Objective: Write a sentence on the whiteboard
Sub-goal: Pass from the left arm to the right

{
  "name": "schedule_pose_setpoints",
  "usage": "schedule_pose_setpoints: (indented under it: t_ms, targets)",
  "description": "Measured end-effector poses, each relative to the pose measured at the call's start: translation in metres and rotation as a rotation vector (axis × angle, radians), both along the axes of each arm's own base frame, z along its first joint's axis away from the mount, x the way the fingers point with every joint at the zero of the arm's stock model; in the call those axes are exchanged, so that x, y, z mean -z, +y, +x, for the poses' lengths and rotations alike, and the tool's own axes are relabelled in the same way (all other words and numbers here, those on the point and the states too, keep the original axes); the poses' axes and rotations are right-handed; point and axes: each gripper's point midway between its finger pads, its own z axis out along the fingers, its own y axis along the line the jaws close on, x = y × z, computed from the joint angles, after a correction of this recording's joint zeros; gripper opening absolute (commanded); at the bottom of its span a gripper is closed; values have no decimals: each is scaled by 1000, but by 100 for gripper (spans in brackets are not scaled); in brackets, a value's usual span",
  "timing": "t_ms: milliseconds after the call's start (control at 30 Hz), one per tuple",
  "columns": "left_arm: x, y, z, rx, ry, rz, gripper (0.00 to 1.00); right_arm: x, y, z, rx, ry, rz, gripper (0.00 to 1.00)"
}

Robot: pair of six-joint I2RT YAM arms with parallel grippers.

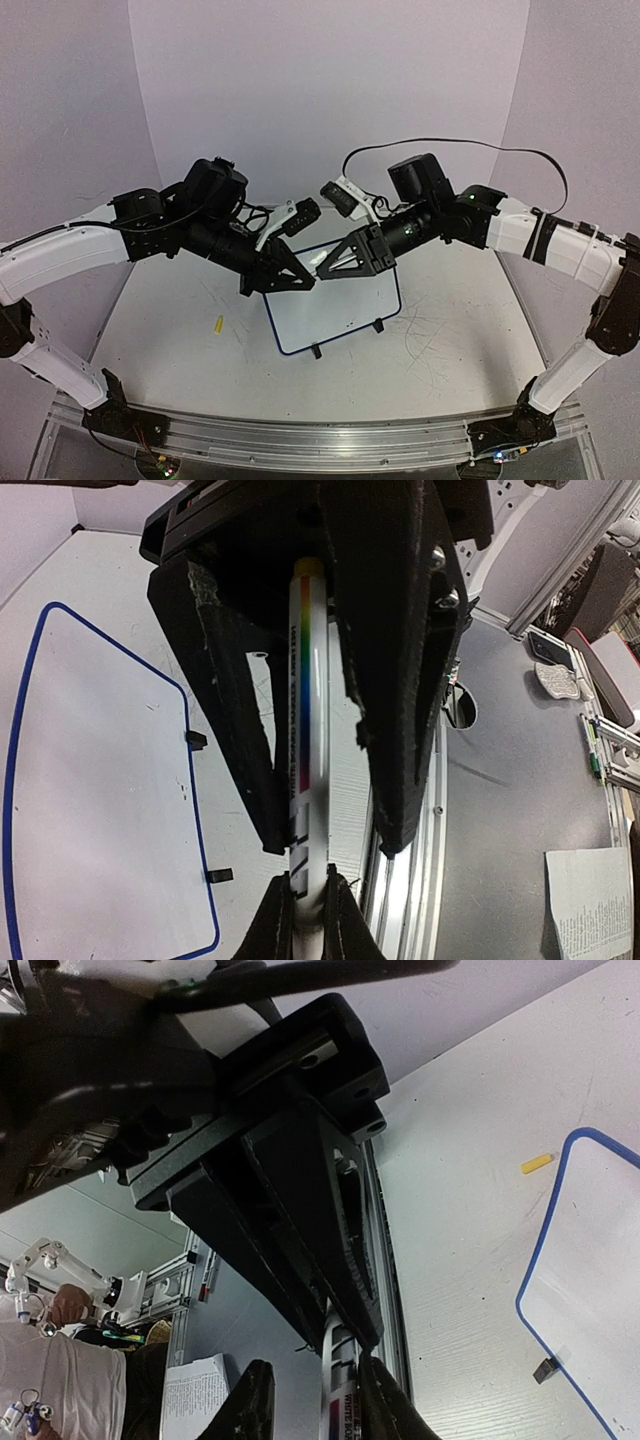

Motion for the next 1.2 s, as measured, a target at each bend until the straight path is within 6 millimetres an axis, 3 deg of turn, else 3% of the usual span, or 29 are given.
schedule_pose_setpoints:
  t_ms: [100,567,633,733,867,900,933,1000,1067,1200]
  targets:
    - [-1,0,0,1,0,-1,0,2,1,1,10,-4,-7,13]
    - [2,2,-1,-13,36,23,0,7,6,6,30,-14,-19,17]
    - [3,2,-2,-15,40,29,0,8,7,6,34,-16,-23,15]
    - [5,4,-1,-19,43,39,0,10,8,5,34,-12,-29,2]
    - [7,5,-1,-22,45,47,0,11,9,5,33,-10,-29,0]
    - [7,5,-1,-22,45,47,3,11,9,5,33,-11,-28,0]
    - [7,5,-1,-23,45,47,12,11,10,5,33,-11,-27,0]
    - [8,6,0,-30,45,52,33,13,10,5,34,-14,-25,0]
    - [6,5,3,-49,35,45,62,17,11,7,47,-23,-30,0]
    - [-3,11,11,-114,-8,6,73,37,8,15,119,-51,-89,0]
